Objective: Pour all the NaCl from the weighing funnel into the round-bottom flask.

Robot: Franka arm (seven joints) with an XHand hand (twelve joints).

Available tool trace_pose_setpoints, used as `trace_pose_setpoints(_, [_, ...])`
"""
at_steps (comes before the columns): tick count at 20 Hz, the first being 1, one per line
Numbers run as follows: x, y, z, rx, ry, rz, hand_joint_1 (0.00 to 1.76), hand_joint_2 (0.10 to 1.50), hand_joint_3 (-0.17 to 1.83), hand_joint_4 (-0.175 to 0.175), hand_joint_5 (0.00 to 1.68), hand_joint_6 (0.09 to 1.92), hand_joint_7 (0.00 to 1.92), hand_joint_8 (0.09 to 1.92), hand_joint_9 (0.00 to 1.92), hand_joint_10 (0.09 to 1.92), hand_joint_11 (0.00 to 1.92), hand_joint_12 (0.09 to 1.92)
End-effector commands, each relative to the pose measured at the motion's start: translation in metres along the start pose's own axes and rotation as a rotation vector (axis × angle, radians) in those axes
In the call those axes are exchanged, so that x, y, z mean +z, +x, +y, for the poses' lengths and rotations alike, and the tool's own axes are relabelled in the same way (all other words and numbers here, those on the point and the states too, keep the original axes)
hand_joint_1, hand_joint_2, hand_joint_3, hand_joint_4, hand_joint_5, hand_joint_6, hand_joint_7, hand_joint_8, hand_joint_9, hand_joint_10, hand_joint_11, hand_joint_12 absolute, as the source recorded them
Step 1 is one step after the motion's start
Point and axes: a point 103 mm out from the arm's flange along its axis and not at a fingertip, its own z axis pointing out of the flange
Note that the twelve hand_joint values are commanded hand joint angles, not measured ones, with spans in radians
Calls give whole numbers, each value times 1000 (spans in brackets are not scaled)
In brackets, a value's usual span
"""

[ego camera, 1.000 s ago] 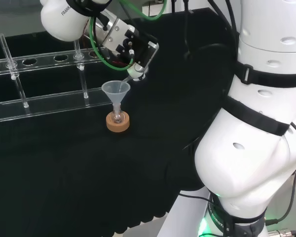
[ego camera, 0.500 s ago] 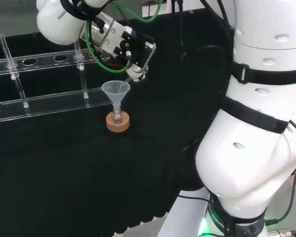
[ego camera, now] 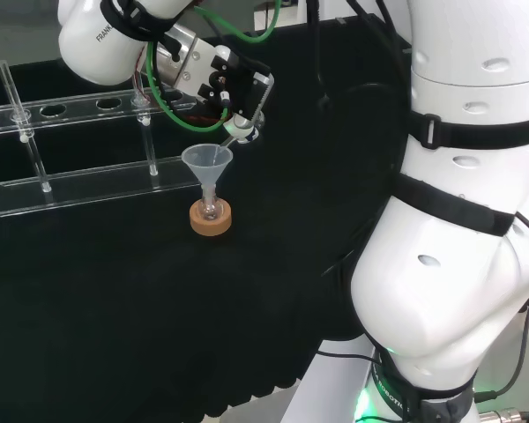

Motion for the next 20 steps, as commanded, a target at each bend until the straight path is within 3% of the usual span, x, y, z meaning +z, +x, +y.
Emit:
trace_pose_setpoints(1, [-1, 1, 0, 5, 4, -21, 1101, 673, 705, 175, 1171, 874, 539, 666, 946, 351, 740, 1076])
trace_pose_setpoints(20, [-9, 8, -4, 11, 0, -109, 1101, 673, 705, 175, 1171, 874, 532, 664, 944, 347, 737, 1075])
